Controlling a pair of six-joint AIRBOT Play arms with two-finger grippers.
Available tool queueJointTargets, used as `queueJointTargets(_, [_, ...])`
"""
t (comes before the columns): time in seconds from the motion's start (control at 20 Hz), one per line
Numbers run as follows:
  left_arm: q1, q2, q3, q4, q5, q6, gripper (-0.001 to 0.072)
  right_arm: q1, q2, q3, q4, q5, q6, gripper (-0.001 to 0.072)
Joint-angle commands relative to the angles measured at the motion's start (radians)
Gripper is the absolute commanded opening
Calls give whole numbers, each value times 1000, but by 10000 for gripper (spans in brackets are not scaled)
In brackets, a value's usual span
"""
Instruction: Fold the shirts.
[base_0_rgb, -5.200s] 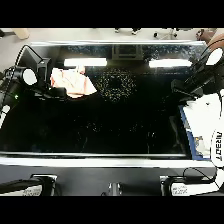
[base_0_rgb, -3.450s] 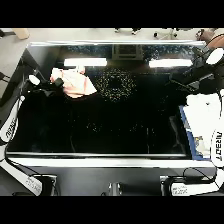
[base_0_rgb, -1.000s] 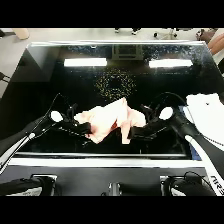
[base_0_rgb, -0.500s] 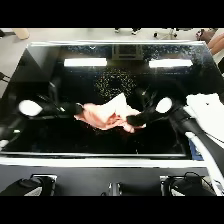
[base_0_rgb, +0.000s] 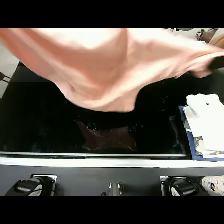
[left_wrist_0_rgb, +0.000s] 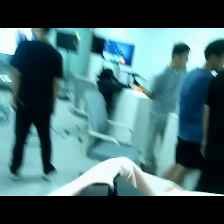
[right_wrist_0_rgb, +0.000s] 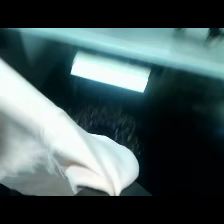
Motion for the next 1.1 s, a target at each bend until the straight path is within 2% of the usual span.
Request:
queueJointTargets(0.0, [6,66,90,269,-30,-111,21,-6,101,64,-83,54,131,19])
queueJointTargets(0.15, [7,31,90,376,56,-117,21,-6,55,61,-77,197,169,19])
queueJointTargets(0.3, [7,-101,90,416,149,-116,21,-4,-63,5,-71,420,195,19])
queueJointTargets(0.4, [6,-245,90,414,161,-117,21,-4,-142,-131,-24,443,216,19])
queueJointTargets(0.5, [4,-428,90,364,146,-117,21,-4,-202,-328,38,269,216,19])
queueJointTargets(0.65, [-17,-730,90,204,114,-117,23,-4,-304,-585,140,-85,273,19])
queueJointTargets(0.7, [-32,-814,90,156,70,-117,23,-4,-341,-632,177,-144,277,19])
queueJointTargets(0.8, [-68,-958,90,92,-97,-137,24,-4,-418,-672,211,-159,285,19])
queueJointTargets(0.85, [-86,-1016,90,92,-199,-225,59,-4,-445,-673,214,-145,286,19])
queueJointTargets(0.9, [-95,-1057,91,92,-294,-285,293,-4,-458,-673,213,-138,283,19])
queueJointTargets(0.95, [-95,-1084,92,93,-409,-296,630,-4,-461,-673,205,-138,272,19])
queueJointTargets(1.0, [-81,-1093,93,108,-523,-270,680,-4,-459,-673,195,-137,253,19])
queueJointTargets(1.05, [-64,-1089,92,135,-636,-217,680,-4,-457,-673,166,-123,235,19])
